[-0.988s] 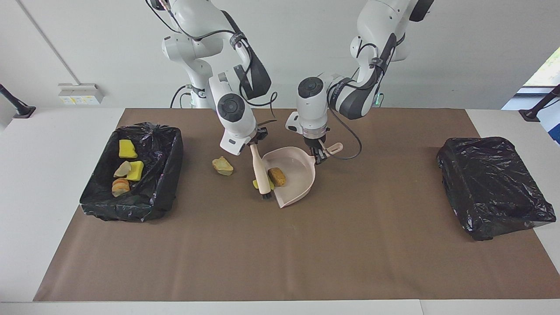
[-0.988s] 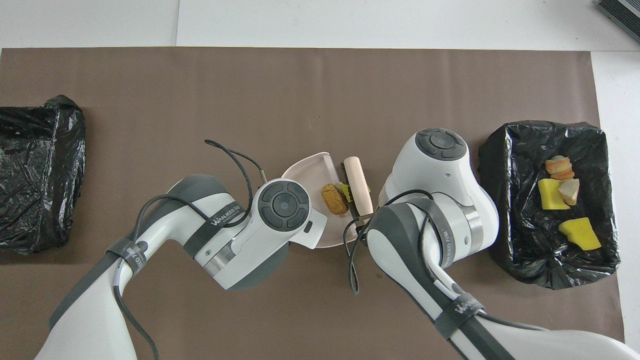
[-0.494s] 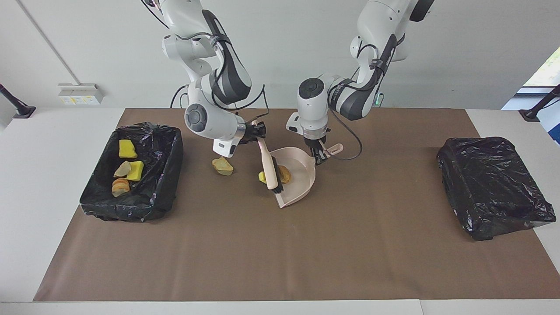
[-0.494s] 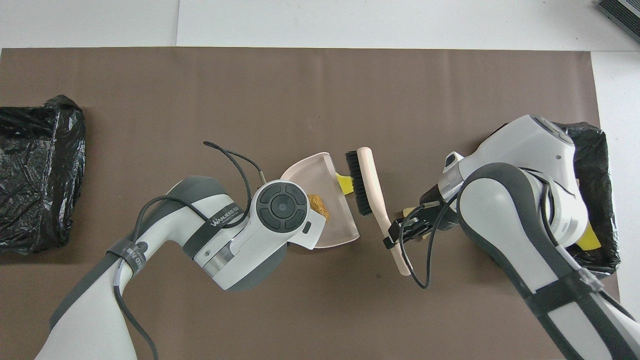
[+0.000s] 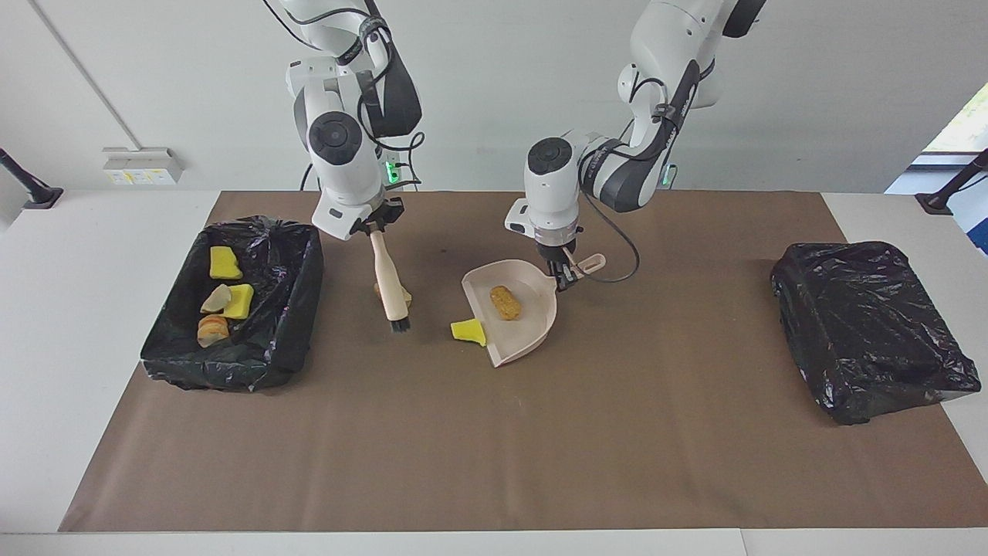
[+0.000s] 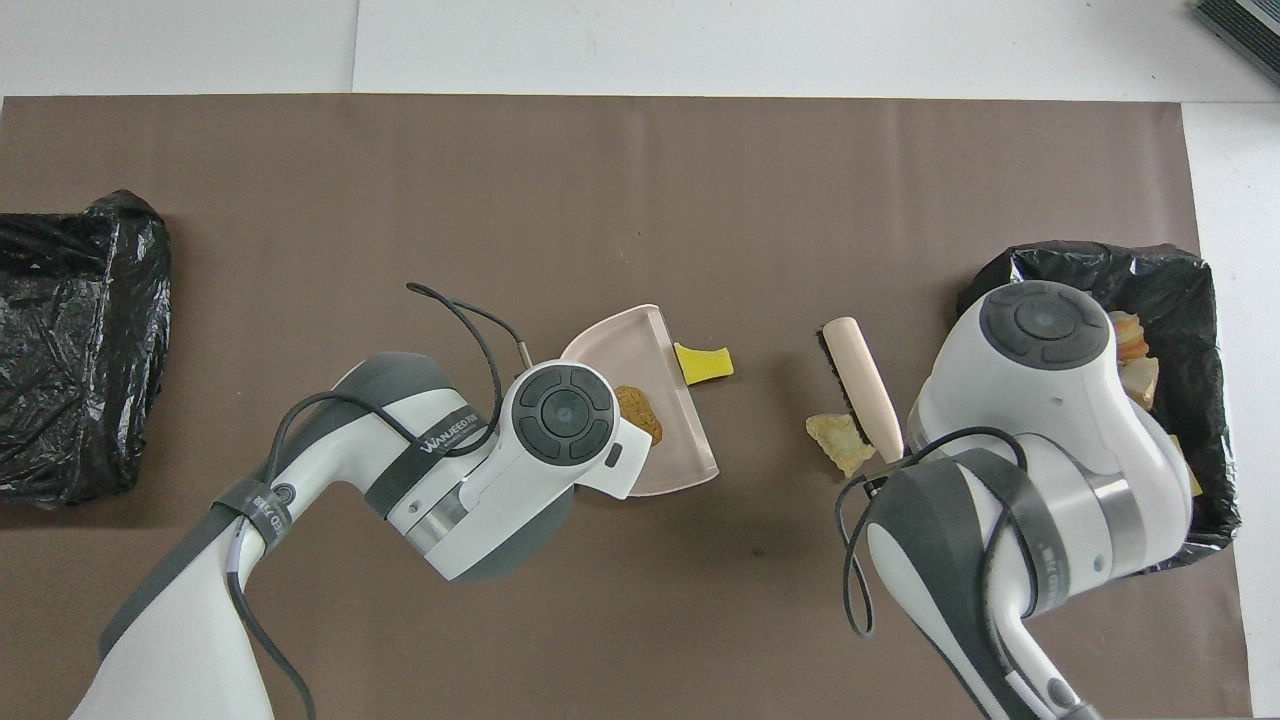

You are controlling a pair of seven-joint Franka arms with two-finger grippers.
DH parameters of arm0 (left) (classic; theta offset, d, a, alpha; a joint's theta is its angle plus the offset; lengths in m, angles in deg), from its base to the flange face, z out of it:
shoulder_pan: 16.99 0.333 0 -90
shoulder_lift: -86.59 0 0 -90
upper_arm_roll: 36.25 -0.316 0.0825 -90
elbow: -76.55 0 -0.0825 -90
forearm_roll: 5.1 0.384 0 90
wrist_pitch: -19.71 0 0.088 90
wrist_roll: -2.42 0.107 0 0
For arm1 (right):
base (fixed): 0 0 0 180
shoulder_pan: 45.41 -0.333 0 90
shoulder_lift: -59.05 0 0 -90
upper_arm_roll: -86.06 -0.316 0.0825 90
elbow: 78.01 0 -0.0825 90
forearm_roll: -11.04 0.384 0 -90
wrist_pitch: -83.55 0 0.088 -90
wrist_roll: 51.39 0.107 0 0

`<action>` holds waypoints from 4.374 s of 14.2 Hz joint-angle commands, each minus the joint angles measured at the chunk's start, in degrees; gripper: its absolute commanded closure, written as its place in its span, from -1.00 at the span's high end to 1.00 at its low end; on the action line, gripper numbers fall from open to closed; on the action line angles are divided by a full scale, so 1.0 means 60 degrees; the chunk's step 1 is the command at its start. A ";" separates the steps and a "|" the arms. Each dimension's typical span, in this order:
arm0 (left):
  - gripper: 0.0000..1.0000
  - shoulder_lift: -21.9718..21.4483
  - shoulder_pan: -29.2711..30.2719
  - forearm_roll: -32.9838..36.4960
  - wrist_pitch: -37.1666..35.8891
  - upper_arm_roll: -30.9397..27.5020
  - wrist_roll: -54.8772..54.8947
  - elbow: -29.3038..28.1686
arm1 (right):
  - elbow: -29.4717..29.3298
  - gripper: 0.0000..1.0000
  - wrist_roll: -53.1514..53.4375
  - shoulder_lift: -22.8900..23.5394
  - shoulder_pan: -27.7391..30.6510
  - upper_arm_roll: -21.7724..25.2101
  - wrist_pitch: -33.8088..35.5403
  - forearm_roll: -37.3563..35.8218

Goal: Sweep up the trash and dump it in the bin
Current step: 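Sweep the remaining scraps toward the dustpan with the brush in the right gripper, then carry the dustpan to the nearer trash bag while the right gripper withdraws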

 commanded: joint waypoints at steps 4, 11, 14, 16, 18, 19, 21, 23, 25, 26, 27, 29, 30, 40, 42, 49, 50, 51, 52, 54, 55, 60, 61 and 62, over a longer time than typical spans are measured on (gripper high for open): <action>-1.00 -0.0299 0.0137 -0.0068 0.0377 -0.0034 -0.0083 -0.0484 | 0.1701 -1.00 0.1030 -0.0475 0.0432 -0.0018 -0.1466 -0.0786; -1.00 -0.0299 0.0196 -0.0068 0.0421 -0.0034 -0.0068 -0.0499 | 0.2126 -1.00 -0.1681 -0.0416 0.0465 -0.0018 -0.1554 0.4408; -1.00 -0.0299 0.0210 -0.0068 0.0421 -0.0034 -0.0053 -0.0528 | 0.2008 -1.00 -0.2238 -0.0298 0.0552 -0.0018 -0.1468 0.6386; -1.00 -0.0299 0.0283 -0.0068 0.0421 -0.0034 -0.0039 -0.0528 | 0.2008 -1.00 -0.2590 -0.0342 0.0567 -0.0018 -0.1292 0.7706; -1.00 -0.0285 0.0284 -0.0083 0.0450 -0.0034 -0.0053 -0.0528 | 0.2023 -1.00 -0.2913 -0.0386 0.0596 -0.0018 -0.0971 0.8645; -1.00 -0.0285 0.0284 -0.0068 0.0451 -0.0034 -0.0039 -0.0528 | 0.1994 -1.00 -0.2987 -0.0386 0.0742 0.0011 -0.0708 0.9099; -1.00 -0.0285 0.0298 -0.0083 0.0451 -0.0034 -0.0038 -0.0528 | 0.1703 -1.00 -0.3002 -0.0357 0.1035 0.0012 -0.0108 0.9586; -1.00 -0.0285 0.0313 -0.0083 0.0465 -0.0034 -0.0140 -0.0528 | 0.0797 -1.00 -0.2362 -0.0430 0.1080 0.0070 0.0057 0.8498; -1.00 -0.0285 0.0328 -0.0097 0.0553 -0.0034 -0.0156 -0.0542 | 0.0048 -1.00 -0.1934 0.0021 0.0863 -0.0003 -0.0423 0.5894; -1.00 -0.0285 0.0313 -0.0097 0.0553 -0.0034 -0.0141 -0.0557 | 0.0031 -1.00 -0.1788 0.0125 0.0440 -0.0046 -0.1413 0.4707; -1.00 -0.0285 0.0313 -0.0097 0.0553 -0.0034 -0.0112 -0.0572 | 0.0045 -1.00 -0.1598 0.0300 -0.0029 -0.0032 -0.1916 0.3361; -1.00 -0.0299 0.0313 -0.0083 0.0539 -0.0034 -0.0083 -0.0572 | 0.0045 -1.00 -0.1391 0.0740 -0.0369 -0.0047 -0.2329 0.1902; -1.00 -0.0299 0.0299 -0.0083 0.0495 -0.0034 -0.0053 -0.0572 | 0.0060 -1.00 -0.1478 0.1003 -0.0356 -0.0047 -0.2389 0.1883; -1.00 -0.0387 0.0284 -0.0068 0.0216 -0.0034 0.0489 -0.0660 | 0.0397 -1.00 -0.1859 0.1050 -0.0414 -0.0091 -0.1277 0.6890; -1.00 -0.0387 0.0298 -0.0068 0.0289 -0.0034 0.0489 -0.0660 | 0.0324 -1.00 -0.1772 0.0626 -0.0458 -0.0076 -0.0984 0.7331; -1.00 -0.0358 0.0429 -0.0083 0.0333 -0.0077 0.0838 -0.0645 | -0.0585 -1.00 -0.1757 0.0272 -0.0326 -0.0061 -0.0643 0.2331; -1.00 -0.0343 0.0503 -0.0083 0.0348 -0.0106 0.1333 -0.0602 | -0.0672 -1.00 -0.1829 0.0490 -0.0297 -0.0047 -0.0762 0.1568; -1.00 -0.0372 0.0518 -0.0112 0.0333 -0.0165 0.1802 -0.0572 | -0.1020 -1.00 -0.1874 0.0725 -0.0195 -0.0047 -0.0807 0.1009; -1.00 -0.0402 0.0605 -0.0126 0.0319 -0.0252 0.2141 -0.0543 | -0.1372 -1.00 -0.1845 0.0959 -0.0107 -0.0018 -0.0691 0.0699; -1.00 -0.0563 0.0665 -0.0156 0.0304 -0.0413 0.2698 -0.0499 | -0.2134 -1.00 -0.1787 0.1326 0.0446 0.0027 -0.0341 0.0564; -1.00 -0.0650 0.0665 -0.0214 0.0232 -0.0588 0.3252 -0.0441 | -0.2297 -1.00 -0.1670 0.1458 0.0639 -0.0017 -0.0208 0.0666; -1.00 -0.2201 0.0665 -0.2422 -0.0894 -0.2197 0.6357 -0.0528 | -0.2021 -1.00 0.0788 0.1474 0.0465 -0.0047 -0.0060 0.1864; -1.00 -0.2494 0.0665 -0.2658 -0.1071 -0.2651 0.6972 -0.0528 | -0.1904 -1.00 0.1358 0.1431 0.0247 -0.0061 -0.0046 0.2143; -1.00 -0.2801 0.0665 -0.2849 -0.1261 -0.3250 0.7790 -0.0499 | -0.1845 -1.00 0.1827 0.1372 -0.0045 -0.0062 0.0099 0.2204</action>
